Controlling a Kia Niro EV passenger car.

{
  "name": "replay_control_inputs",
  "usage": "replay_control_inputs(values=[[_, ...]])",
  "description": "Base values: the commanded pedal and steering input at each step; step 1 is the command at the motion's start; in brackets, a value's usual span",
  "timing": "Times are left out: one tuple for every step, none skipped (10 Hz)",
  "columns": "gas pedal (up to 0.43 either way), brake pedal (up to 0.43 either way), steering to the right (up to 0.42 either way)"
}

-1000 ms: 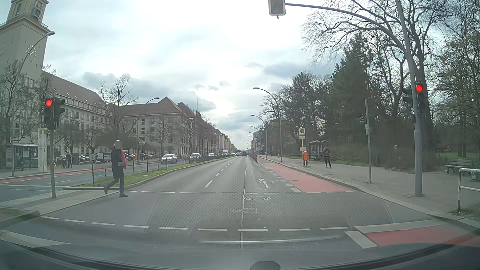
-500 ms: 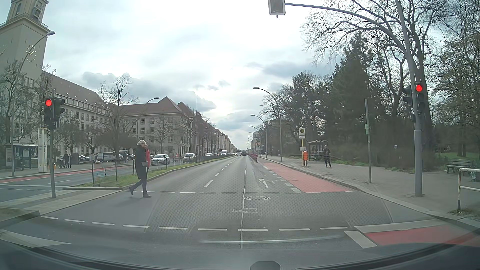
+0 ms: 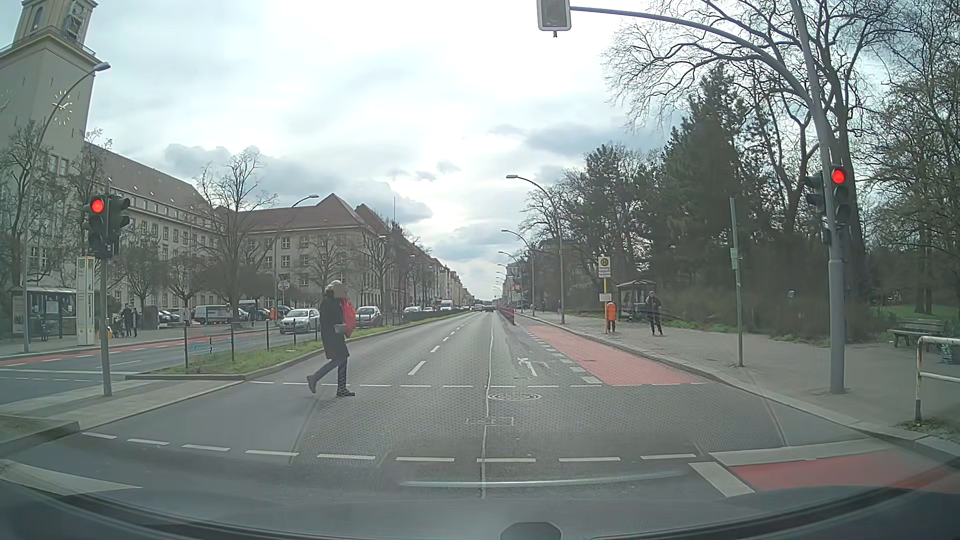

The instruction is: Follow the waypoints while adhering to traffic rules and regulations

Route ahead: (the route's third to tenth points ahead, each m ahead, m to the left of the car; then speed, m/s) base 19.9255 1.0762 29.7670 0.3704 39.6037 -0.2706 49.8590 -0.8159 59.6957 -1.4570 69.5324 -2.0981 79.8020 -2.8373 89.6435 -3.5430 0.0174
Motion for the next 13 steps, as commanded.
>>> replay_control_inputs(values=[[0.000, 0.317, -0.008], [0.000, 0.317, -0.008], [0.000, 0.317, -0.008], [0.000, 0.317, -0.008], [0.000, 0.317, -0.008], [0.000, 0.317, -0.008], [0.000, 0.317, -0.008], [0.000, 0.317, -0.008], [0.000, 0.317, -0.008], [0.000, 0.317, -0.008], [0.000, 0.323, -0.008], [0.000, 0.317, -0.008], [0.000, 0.317, -0.008]])
